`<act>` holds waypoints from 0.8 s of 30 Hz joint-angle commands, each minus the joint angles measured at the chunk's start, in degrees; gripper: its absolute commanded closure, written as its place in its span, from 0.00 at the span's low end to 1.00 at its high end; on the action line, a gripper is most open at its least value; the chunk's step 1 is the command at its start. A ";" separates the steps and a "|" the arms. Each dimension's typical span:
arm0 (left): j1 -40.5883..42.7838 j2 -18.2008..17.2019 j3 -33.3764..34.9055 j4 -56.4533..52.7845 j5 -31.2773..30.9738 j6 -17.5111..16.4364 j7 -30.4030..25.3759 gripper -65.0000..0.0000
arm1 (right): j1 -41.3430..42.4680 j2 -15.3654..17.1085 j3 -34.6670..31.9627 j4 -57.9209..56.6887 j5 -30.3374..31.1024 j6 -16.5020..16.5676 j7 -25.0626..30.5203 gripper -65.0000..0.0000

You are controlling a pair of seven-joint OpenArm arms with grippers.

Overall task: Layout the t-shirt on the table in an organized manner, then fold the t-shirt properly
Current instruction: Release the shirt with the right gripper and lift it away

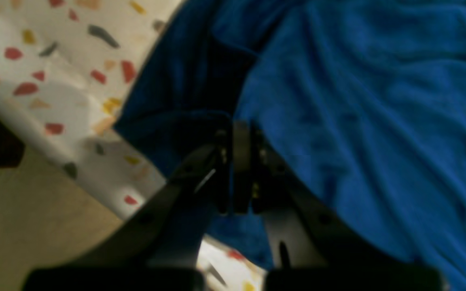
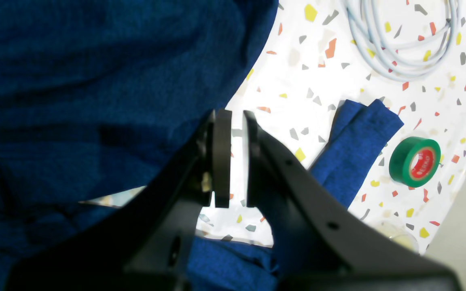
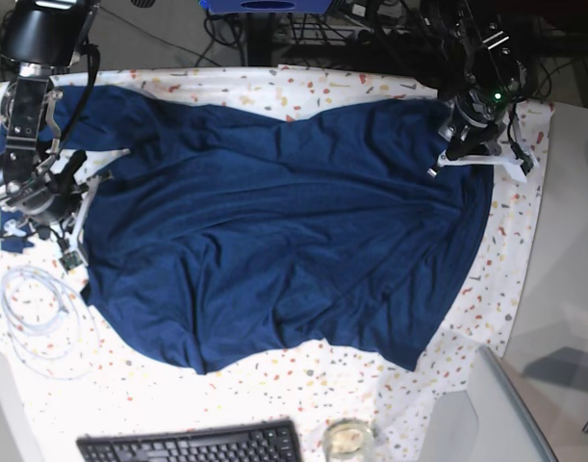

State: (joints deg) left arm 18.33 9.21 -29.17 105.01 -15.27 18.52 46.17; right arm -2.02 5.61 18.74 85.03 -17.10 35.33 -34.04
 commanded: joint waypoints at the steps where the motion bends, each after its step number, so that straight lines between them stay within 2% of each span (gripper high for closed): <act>1: 0.27 -0.21 0.03 2.64 0.19 -0.11 -0.33 1.00 | 0.48 0.59 0.29 1.34 0.09 -0.47 0.77 0.93; 4: 1.50 -0.21 0.03 5.45 0.19 -0.11 1.26 1.00 | -0.04 0.06 2.49 1.34 0.44 -0.47 -0.55 0.93; 6: 2.82 -0.21 0.11 6.07 0.19 -0.11 1.61 1.00 | -0.31 -1.52 5.13 1.34 2.91 -0.47 -1.78 0.93; 10: 6.51 -0.21 -0.41 6.24 0.19 -0.11 1.61 1.00 | -3.65 -1.61 6.80 1.52 7.65 -0.39 -3.80 0.92; 12: 8.27 -0.21 -0.41 6.33 0.28 -0.11 1.52 1.00 | -6.20 -0.90 6.09 2.39 9.41 -0.39 -3.80 0.85; 16: 10.20 -0.21 -0.41 6.42 0.28 -0.11 1.43 1.00 | -9.98 -0.90 4.16 5.38 12.84 -0.39 -3.98 0.61; 18: 10.90 -0.21 -0.41 6.50 0.28 -0.11 1.43 1.00 | -10.86 -0.90 4.25 6.26 16.44 -0.39 -3.98 0.52; 21: 11.61 -0.21 -0.50 7.38 0.37 -0.11 1.43 1.00 | -10.51 -0.46 4.51 5.73 22.07 -0.39 -4.51 0.47; 24: 11.87 -0.21 -0.50 7.91 0.45 -0.11 1.43 1.00 | -10.59 0.24 4.60 5.65 22.86 -0.39 -7.32 0.47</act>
State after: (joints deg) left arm 29.87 9.17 -29.54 111.55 -14.96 18.48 48.34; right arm -12.97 4.93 22.92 89.86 5.15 35.00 -42.28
